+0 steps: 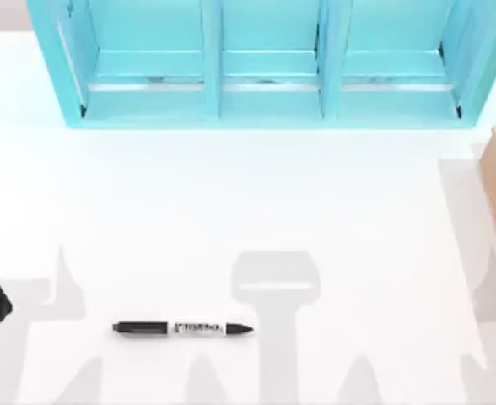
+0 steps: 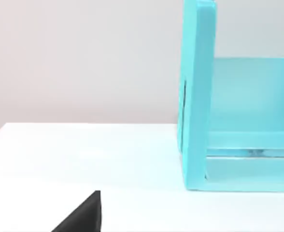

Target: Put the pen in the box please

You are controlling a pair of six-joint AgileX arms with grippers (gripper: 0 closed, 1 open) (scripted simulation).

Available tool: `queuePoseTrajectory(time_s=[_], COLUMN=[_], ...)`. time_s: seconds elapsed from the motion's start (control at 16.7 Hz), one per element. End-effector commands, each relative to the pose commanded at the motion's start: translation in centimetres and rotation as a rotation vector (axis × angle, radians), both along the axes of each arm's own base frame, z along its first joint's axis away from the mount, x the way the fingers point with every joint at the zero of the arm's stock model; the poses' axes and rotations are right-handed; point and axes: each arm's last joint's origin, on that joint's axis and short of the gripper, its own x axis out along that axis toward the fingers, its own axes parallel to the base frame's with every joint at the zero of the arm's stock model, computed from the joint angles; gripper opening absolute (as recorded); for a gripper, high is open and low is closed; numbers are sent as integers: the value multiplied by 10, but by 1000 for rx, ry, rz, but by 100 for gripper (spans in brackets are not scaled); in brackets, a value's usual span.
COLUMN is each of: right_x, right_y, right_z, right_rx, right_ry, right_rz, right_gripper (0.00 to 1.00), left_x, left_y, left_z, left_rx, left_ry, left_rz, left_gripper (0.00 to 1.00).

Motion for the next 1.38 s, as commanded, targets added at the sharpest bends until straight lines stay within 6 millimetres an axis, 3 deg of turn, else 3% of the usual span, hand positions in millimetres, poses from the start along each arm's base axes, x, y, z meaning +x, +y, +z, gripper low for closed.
queuePoseTrajectory(time_s=[0.42, 0.6, 0.84, 1.08, 1.26, 1.38], right_x=[4, 11, 35, 72, 103, 122], right_y=[7, 17, 42, 89, 142, 185], right_z=[13, 37, 86, 143, 175, 185], right_rx=[-50, -118, -241, -387, -506, -593], right_ry=[112, 231, 377, 484, 554, 607], right_rz=[71, 159, 319, 508, 653, 747], right_gripper=[100, 100, 100, 100, 100, 100], left_x=[0, 0, 0, 0, 0, 0], left_y=[0, 0, 0, 0, 0, 0], left_z=[0, 0, 0, 0, 0, 0], left_rx=[0, 0, 0, 0, 0, 0], left_ry=[0, 0, 0, 0, 0, 0], left_rz=[0, 0, 0, 0, 0, 0], left_gripper=[100, 100, 100, 100, 100, 100])
